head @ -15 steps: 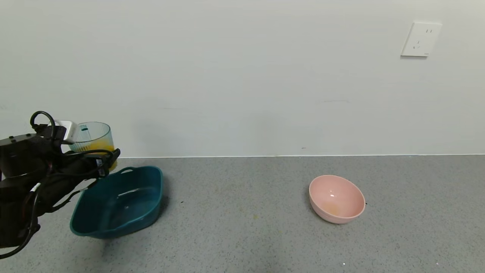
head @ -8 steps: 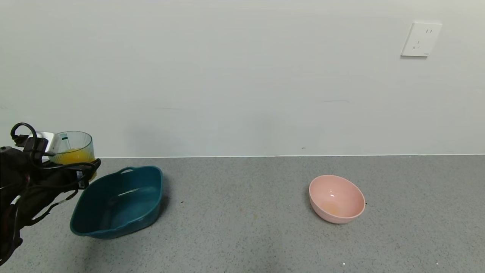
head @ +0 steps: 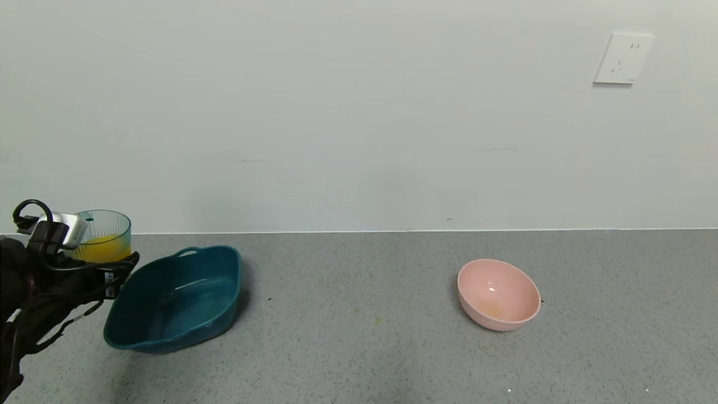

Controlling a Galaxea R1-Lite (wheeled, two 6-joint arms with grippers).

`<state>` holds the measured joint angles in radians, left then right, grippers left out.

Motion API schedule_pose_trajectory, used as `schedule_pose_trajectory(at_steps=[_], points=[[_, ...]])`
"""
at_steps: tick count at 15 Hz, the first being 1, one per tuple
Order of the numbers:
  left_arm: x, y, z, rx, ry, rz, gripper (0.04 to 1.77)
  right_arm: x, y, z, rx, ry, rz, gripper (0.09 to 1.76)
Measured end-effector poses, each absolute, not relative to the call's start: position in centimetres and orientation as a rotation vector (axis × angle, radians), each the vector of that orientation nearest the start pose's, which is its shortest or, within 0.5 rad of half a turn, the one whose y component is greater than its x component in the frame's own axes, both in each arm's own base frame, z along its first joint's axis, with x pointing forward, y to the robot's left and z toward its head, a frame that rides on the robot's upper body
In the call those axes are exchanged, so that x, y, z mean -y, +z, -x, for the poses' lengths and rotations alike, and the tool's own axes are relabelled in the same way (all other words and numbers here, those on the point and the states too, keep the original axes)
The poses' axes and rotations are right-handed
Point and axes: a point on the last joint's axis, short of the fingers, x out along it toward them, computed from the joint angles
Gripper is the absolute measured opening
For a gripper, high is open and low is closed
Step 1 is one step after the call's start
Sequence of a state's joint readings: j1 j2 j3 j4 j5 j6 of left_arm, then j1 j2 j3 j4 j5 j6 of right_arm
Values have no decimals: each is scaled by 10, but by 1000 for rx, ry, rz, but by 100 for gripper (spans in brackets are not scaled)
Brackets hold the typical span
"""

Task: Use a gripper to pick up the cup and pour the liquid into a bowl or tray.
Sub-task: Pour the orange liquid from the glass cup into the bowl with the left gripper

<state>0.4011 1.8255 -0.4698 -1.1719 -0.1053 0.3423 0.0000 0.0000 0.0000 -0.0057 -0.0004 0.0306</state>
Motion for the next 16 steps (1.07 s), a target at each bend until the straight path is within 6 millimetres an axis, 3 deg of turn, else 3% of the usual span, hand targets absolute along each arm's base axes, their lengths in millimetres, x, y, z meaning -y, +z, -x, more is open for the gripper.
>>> schedule_pose_trajectory(at_steps=[9, 12, 16], points=[[-117, 111, -259, -271, 272, -401, 129, 0, 76, 23, 5, 0, -31, 171], [-125, 112, -260, -213, 298, -478, 129, 0, 76, 23, 5, 0, -31, 171], [-128, 100, -256, -244, 297, -519, 129, 0, 76, 23, 5, -1, -31, 171]])
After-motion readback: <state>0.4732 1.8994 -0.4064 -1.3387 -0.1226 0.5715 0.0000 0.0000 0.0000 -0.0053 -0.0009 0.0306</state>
